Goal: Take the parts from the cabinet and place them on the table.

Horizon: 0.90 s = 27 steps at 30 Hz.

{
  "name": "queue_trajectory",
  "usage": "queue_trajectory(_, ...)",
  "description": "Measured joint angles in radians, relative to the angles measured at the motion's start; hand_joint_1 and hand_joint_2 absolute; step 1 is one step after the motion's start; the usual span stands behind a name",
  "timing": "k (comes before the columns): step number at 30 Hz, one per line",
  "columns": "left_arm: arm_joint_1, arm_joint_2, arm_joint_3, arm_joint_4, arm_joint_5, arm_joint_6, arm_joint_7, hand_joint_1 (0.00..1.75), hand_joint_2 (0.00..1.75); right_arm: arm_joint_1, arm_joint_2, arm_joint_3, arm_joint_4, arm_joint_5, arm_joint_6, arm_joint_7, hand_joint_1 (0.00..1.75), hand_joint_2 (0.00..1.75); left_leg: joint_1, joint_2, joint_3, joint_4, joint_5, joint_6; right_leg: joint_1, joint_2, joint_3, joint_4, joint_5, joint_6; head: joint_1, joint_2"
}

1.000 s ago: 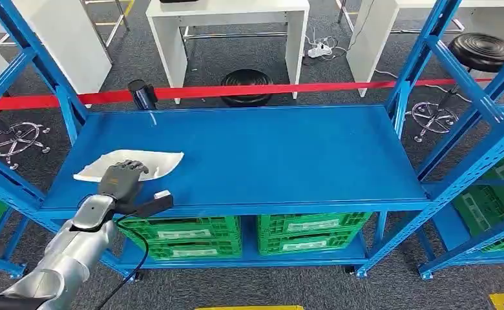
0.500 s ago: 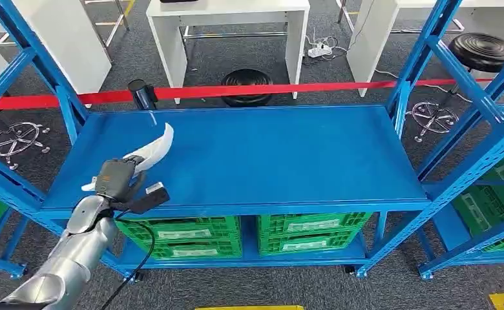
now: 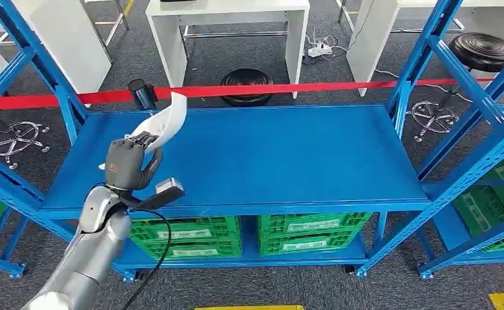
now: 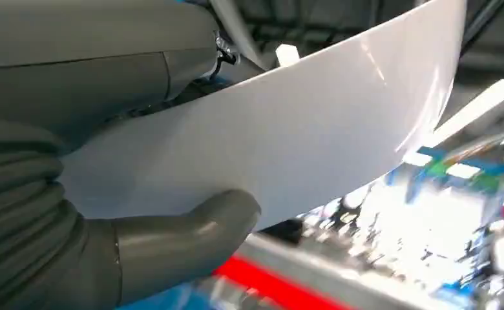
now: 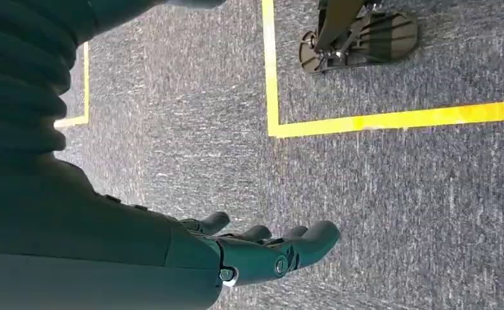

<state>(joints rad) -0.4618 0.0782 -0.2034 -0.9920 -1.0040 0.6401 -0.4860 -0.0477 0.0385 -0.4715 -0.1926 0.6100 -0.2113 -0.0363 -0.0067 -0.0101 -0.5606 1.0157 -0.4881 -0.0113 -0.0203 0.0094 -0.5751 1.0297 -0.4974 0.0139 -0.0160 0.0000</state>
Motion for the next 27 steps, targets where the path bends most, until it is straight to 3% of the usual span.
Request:
queue_trajectory(4,0.033,-0.008,-0.052,-0.117,0.130,-0.049,-0.055,1.75,1.75,0.000,0.004,-0.007,0.000,0.006,0.004,-0.004,0.00,1.75,0.000,0.000,0.000,0.000,0.000,0.000,0.000,0.000,0.000,0.000,0.000,0.000,0.000,0.000)
queue_trajectory(6,0.045,-0.008,-0.076,-0.164,0.249,-0.144,-0.098,1.75,1.75,0.000,0.005,-0.009,0.000,0.006,0.015,-0.019,0.00,1.75,0.000,0.000,0.000,0.000,0.000,0.000,0.000,0.000,0.000,-0.001,0.000,0.000,0.000,0.000)
queue_trajectory(10,0.078,-0.015,-0.120,-0.245,0.460,-0.304,-0.161,1.75,1.75,0.001,0.006,-0.021,0.000,-0.002,0.057,-0.121,0.00,1.75,0.000,0.000,0.000,0.000,0.000,0.000,0.000,0.000,0.000,-0.001,0.000,0.000,0.000,0.000)
queue_trajectory(14,0.087,-0.019,-0.153,-0.280,0.656,-0.485,-0.184,1.75,1.75,0.001,0.008,-0.024,0.000,0.013,0.077,-0.139,0.00,1.75,-0.004,-0.001,-0.002,0.007,-0.006,0.014,-0.008,0.000,0.002,-0.005,0.003,0.010,-0.001,0.000)
queue_trajectory(16,0.088,-0.023,-0.164,-0.290,0.720,-0.548,-0.198,1.75,1.75,0.001,0.008,-0.026,0.000,0.012,0.061,-0.139,0.00,1.75,-0.006,-0.001,-0.002,0.002,-0.003,0.020,-0.009,0.000,0.005,-0.014,0.007,0.017,-0.002,0.000)
queue_trajectory(17,0.089,-0.025,-0.170,-0.299,0.740,-0.564,-0.204,1.75,1.75,0.000,0.008,-0.028,0.000,0.009,0.052,-0.138,0.00,1.75,-0.001,0.000,0.010,-0.017,0.007,0.028,-0.002,0.000,0.009,-0.020,0.008,0.022,-0.002,0.000)
queue_trajectory(18,0.090,-0.029,-0.175,-0.305,0.761,-0.584,-0.206,1.75,1.75,0.000,0.007,-0.031,0.000,0.008,0.048,-0.138,0.00,1.75,0.004,0.005,0.020,-0.032,0.015,0.031,-0.004,-0.004,0.006,-0.001,-0.001,0.021,-0.001,0.000)
queue_trajectory(19,0.089,-0.033,-0.178,-0.307,0.777,-0.599,-0.206,1.75,1.75,-0.001,0.007,-0.034,0.000,0.006,0.045,-0.136,0.00,1.75,0.007,0.007,0.023,-0.038,0.018,0.038,-0.001,-0.004,-0.018,0.049,-0.033,0.019,0.003,0.000)
queue_trajectory(21,0.093,-0.040,-0.190,-0.308,0.793,-0.613,-0.193,1.75,1.75,-0.002,0.007,-0.036,0.000,0.006,0.038,-0.120,0.00,1.75,0.006,0.008,0.022,-0.037,0.017,0.040,-0.001,-0.005,-0.103,0.210,-0.105,0.021,0.011,0.000)
queue_trajectory(22,0.097,-0.044,-0.197,-0.308,0.802,-0.620,-0.177,1.75,1.75,0.000,0.007,-0.039,0.000,0.006,0.031,-0.119,0.00,1.75,0.005,0.008,0.022,-0.036,0.015,0.040,0.000,-0.005,-0.140,0.275,-0.123,0.022,0.012,0.000)
queue_trajectory(23,0.100,-0.047,-0.202,-0.308,0.809,-0.620,-0.169,1.75,1.75,0.001,0.007,-0.042,0.000,0.006,0.025,-0.114,0.00,1.75,0.005,0.008,0.022,-0.034,0.013,0.039,0.000,-0.005,-0.156,0.293,-0.115,0.023,0.013,0.000)
queue_trajectory(24,0.105,-0.053,-0.202,-0.312,0.816,-0.620,-0.167,1.75,1.75,0.002,0.007,-0.044,0.000,0.007,0.018,-0.106,0.00,1.75,0.007,0.008,0.022,-0.031,0.010,0.036,-0.002,-0.005,-0.148,0.264,-0.085,0.024,0.013,0.000)
queue_trajectory(26,0.112,-0.066,-0.204,-0.325,0.845,-0.627,-0.157,1.75,1.75,0.001,0.007,-0.050,0.000,0.008,0.006,-0.093,0.00,1.75,0.012,0.007,0.023,-0.015,-0.003,0.026,-0.007,-0.006,-0.069,0.090,0.016,0.027,0.014,0.000)
queue_trajectory(27,0.112,-0.072,-0.209,-0.334,0.868,-0.643,-0.147,1.75,1.75,0.001,0.008,-0.051,0.000,0.009,-0.003,-0.088,0.00,1.75,0.012,0.007,0.019,-0.001,-0.013,0.018,-0.010,-0.008,-0.034,0.009,0.032,0.029,0.017,0.000)
